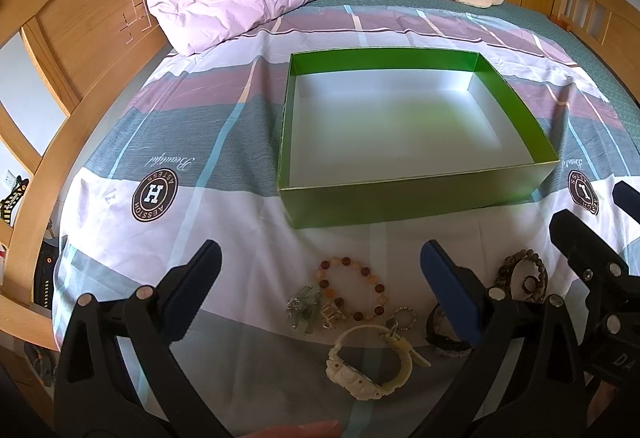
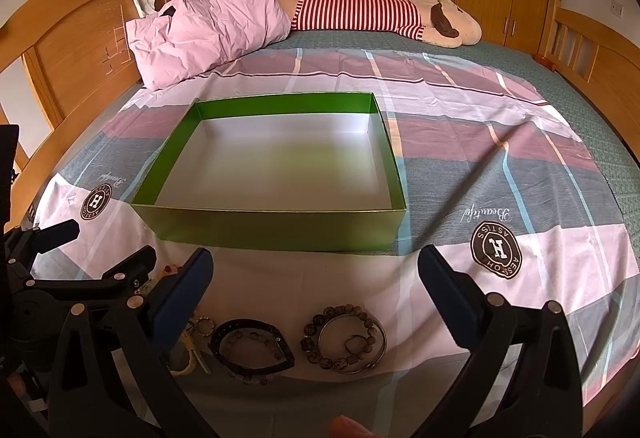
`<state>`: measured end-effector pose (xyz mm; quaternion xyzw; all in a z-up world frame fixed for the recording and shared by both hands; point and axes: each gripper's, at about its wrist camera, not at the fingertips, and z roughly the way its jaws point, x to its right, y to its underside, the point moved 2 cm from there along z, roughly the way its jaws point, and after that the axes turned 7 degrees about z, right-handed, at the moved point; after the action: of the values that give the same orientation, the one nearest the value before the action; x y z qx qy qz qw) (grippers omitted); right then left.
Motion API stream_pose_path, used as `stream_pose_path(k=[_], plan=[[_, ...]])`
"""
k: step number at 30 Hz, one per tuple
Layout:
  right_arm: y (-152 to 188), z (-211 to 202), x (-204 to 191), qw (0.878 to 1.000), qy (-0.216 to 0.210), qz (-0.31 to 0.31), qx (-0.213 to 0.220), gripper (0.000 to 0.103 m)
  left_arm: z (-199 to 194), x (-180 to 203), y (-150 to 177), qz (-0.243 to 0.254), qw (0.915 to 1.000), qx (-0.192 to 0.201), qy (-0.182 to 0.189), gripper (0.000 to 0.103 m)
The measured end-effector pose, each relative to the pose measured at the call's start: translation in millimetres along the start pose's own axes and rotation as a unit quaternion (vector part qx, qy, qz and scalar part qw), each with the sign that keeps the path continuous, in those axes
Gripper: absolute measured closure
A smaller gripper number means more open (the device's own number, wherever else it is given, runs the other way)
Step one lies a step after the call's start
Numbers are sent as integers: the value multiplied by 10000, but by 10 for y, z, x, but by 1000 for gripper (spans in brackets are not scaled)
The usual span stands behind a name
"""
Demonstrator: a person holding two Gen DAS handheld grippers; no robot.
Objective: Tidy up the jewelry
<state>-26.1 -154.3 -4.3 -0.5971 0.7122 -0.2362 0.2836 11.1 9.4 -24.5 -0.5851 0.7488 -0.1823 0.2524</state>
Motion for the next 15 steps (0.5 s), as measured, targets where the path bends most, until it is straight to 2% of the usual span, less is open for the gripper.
stream_pose_path(k=[15], plan=[[-7, -7, 10, 10000, -1, 4, 11, 1, -3, 35, -3, 22, 10000, -10, -23, 2]])
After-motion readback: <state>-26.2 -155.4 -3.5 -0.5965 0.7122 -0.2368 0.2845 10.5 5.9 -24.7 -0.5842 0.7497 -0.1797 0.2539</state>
